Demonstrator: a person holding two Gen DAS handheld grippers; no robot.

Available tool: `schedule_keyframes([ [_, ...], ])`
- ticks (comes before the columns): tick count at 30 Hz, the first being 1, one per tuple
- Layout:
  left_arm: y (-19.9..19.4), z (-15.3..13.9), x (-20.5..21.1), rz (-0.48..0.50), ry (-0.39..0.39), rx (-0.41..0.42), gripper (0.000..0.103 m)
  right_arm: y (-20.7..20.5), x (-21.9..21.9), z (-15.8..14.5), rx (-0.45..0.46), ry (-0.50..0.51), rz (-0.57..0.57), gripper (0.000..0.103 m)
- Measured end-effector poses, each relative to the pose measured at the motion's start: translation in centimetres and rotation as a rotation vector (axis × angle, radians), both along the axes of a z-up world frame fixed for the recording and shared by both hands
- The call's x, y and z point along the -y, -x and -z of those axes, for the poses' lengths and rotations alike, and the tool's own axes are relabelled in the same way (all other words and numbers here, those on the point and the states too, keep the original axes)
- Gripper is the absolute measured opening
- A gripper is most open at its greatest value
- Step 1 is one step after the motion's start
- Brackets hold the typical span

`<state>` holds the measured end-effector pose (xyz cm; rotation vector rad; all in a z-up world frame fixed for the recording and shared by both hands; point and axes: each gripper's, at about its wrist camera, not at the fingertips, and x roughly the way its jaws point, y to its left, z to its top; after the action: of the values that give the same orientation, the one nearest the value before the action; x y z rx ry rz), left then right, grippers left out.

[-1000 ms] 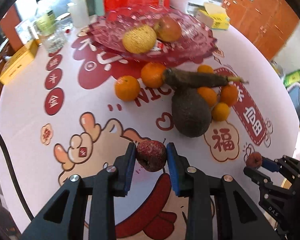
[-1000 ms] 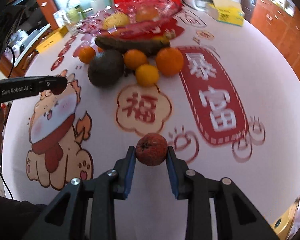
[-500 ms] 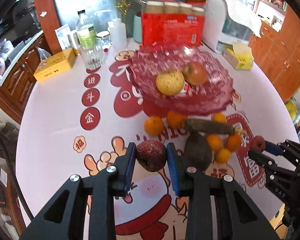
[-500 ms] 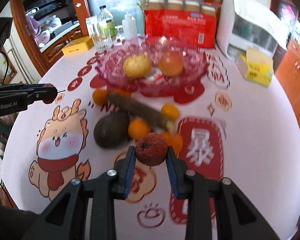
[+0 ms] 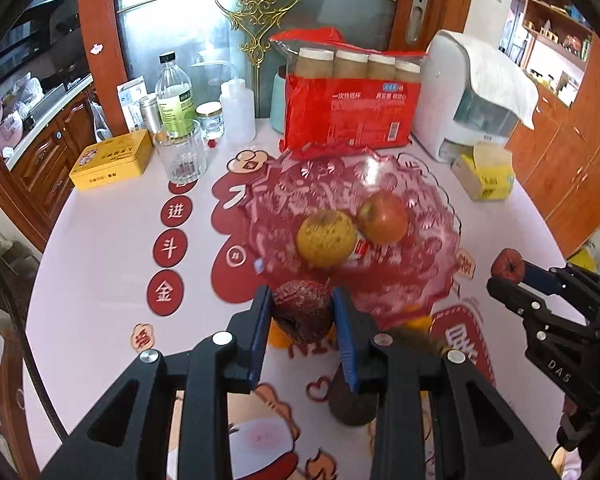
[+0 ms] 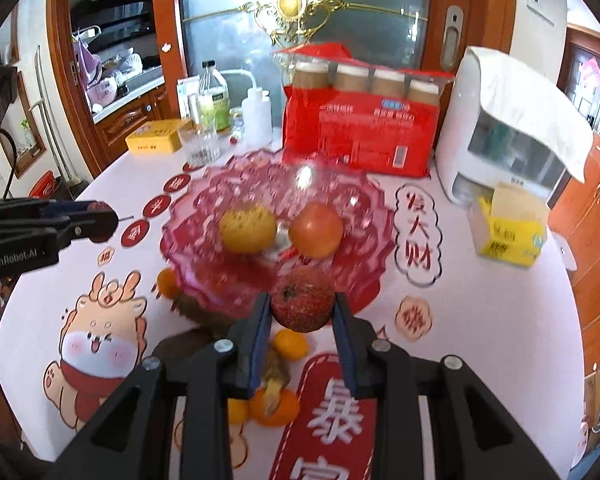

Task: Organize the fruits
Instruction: 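Lower both lychees into the pink bowl and open both tools, then move the left tool to the avocado while the right tool approaches an orange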

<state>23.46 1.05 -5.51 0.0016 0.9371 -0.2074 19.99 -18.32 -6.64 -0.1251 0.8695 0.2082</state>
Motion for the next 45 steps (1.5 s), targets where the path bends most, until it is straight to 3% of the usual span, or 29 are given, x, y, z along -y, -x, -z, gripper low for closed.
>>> schedule_keyframes([
  [7, -1.6, 0.2, 1.4, -0.005, 0.044, -0.001, 0.029, -2.3, 0.2, 0.3, 0.022, -0.03, -0.04, 0.031],
  [15, -3.6, 2.3, 3.0, 0.032, 0.086, -0.047, 0.03, -4.2, -0.3, 2.7, -0.027, -0.073, -0.054, 0.031],
  [17, -3.9, 2.5, 3.5, 0.051, 0.082, -0.06, 0.039, -4.4, -0.2, 3.0, -0.03, -0.087, -0.042, 0.032],
  [19, -3.8, 2.3, 3.8, 0.045, 0.061, -0.038, 0.063, -4.7, -0.1, 3.3, -0.04, -0.087, -0.035, 0.037],
  [21, -3.5, 1.9, 3.9, 0.048, 0.05, -0.014, 0.071, -4.8, 0.1, 3.5, -0.041, -0.079, -0.019, 0.046],
  [25, -3.0, 1.5, 3.7, 0.05, 0.05, -0.015, 0.077, -4.6, 0.8, 3.1, -0.033, -0.093, 0.006, 0.046],
  [37, 0.8, 2.7, 2.5, 0.012, 0.054, -0.082, 0.079, -1.9, 3.1, 1.1, -0.022, -0.131, 0.043, 0.046],
  [45, 3.2, 4.4, 1.7, -0.01, 0.059, -0.159, 0.081, 1.5, 4.8, 2.1, -0.078, -0.18, 0.069, 0.046],
])
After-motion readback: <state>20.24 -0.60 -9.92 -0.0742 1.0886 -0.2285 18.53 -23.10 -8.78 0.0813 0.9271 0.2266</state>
